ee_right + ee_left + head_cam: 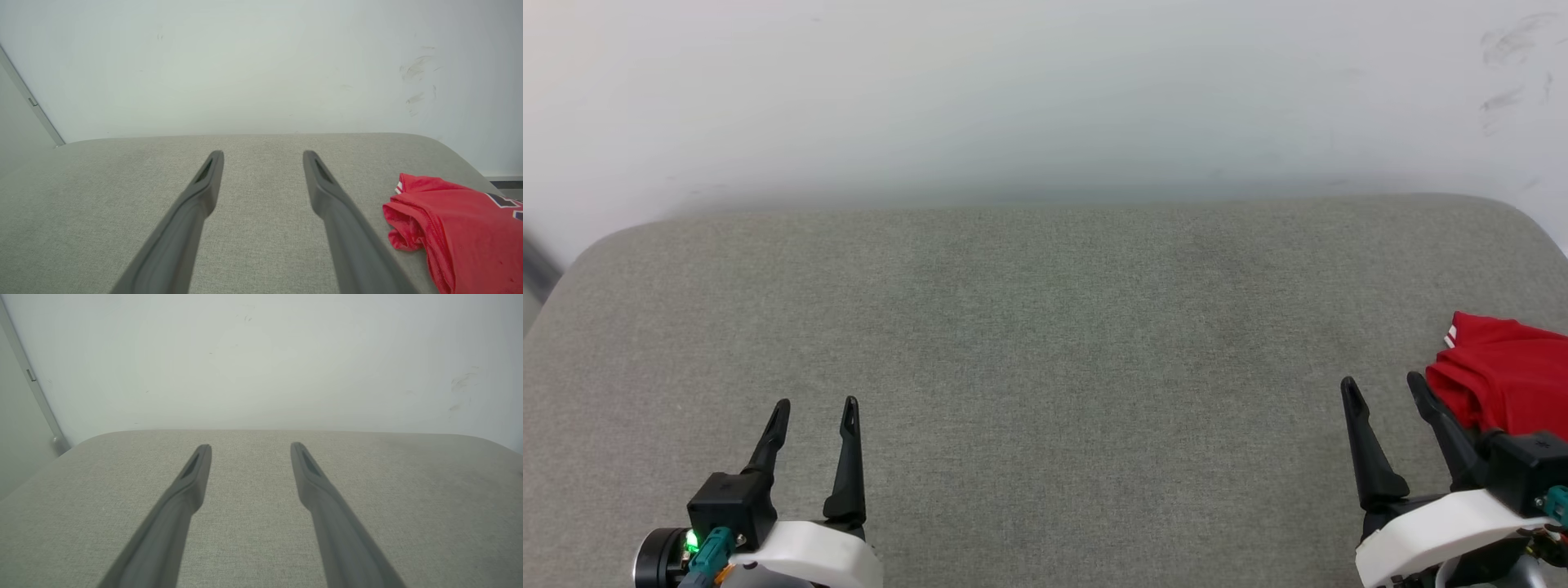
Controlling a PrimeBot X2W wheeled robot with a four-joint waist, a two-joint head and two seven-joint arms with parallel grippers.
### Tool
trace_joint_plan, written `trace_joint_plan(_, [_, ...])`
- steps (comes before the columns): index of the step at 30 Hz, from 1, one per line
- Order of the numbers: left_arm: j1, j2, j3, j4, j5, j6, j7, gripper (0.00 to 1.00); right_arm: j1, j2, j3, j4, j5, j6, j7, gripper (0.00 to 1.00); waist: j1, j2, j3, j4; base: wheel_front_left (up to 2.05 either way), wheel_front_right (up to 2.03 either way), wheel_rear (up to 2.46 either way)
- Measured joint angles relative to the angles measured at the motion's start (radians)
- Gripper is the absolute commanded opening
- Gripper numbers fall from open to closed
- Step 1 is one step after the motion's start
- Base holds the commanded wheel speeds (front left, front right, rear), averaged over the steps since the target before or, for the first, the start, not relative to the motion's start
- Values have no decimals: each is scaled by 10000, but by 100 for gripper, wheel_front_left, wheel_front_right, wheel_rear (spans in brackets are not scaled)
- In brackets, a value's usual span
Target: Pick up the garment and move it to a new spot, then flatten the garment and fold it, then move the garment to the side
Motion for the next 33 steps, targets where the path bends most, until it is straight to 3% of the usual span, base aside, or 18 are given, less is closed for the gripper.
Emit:
trace_joint_plan(9, [15, -21, -35, -48, -19, 38, 27, 100, -47, 10, 19, 19, 27, 0, -6, 100, 1, 0, 0, -46, 0, 0, 0])
trace_joint_plan(10, [15, -21, -42, -52, -21, 38, 27, 0, -48, 10, 10, 27, 27, 0, -6, 0, 1, 0, -5, -52, 0, 0, 0])
trace_joint_plan(15, [191, -263, -180, 259, -82, 2, 46, 0, 141, 10, 42, 433, 73, 0, 6, 0, 0, 0, -7, -53, 0, 0, 0])
trace_joint_plan(18, [243, -466, 105, 368, -809, -282, 272, 0, 145, 8, 42, 650, 1057, 0, 12, 0, 1, 0, 2, -42, 0, 0, 0])
trace_joint_plan(33, [164, -1068, 1047, 867, -2847, -1168, 865, 0, -114, -25, -23, 1304, 3801, 0, 12, 0, 1, 0, 23, -2, 0, 0, 0])
